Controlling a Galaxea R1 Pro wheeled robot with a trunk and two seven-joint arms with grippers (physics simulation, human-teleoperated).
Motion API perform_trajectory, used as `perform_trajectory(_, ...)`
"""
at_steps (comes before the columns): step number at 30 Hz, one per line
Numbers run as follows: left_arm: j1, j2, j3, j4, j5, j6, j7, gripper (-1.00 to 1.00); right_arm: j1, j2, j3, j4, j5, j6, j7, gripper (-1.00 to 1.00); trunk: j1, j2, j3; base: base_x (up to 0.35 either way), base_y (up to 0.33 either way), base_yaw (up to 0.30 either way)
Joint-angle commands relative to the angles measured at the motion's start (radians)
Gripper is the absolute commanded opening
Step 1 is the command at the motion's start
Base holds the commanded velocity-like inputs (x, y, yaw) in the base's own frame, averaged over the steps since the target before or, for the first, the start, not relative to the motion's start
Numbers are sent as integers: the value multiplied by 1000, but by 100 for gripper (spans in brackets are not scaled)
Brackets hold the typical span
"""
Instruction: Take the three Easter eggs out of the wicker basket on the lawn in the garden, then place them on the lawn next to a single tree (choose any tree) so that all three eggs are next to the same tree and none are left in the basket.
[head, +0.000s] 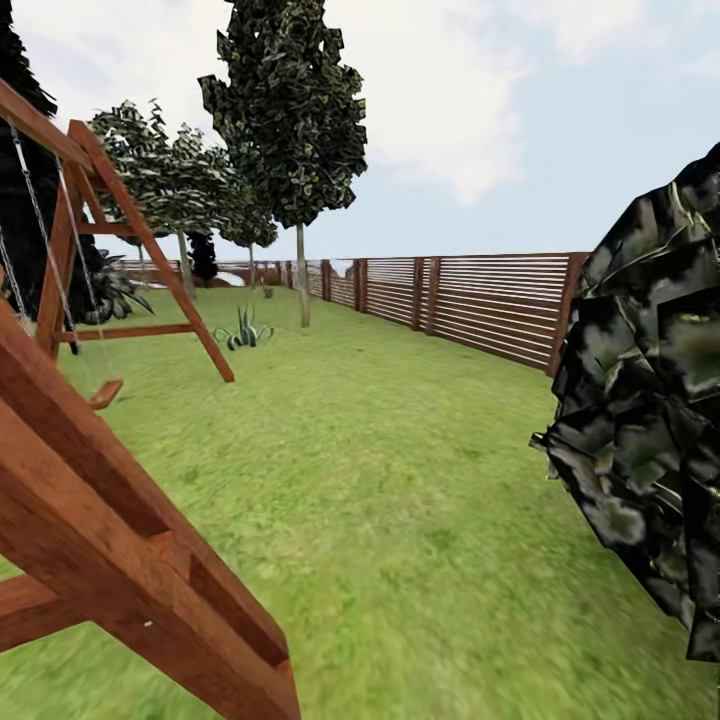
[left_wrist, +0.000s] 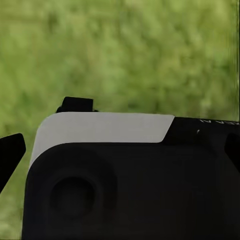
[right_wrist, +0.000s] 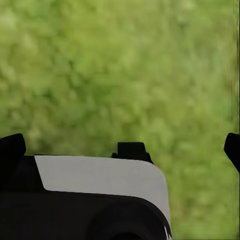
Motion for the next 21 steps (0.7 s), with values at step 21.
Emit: perform_trajectory(21,0,0,2,-1,10,1,-4,100,-1,0,0,1,0,-3,0,100,0,0,0,188,-208,-34)
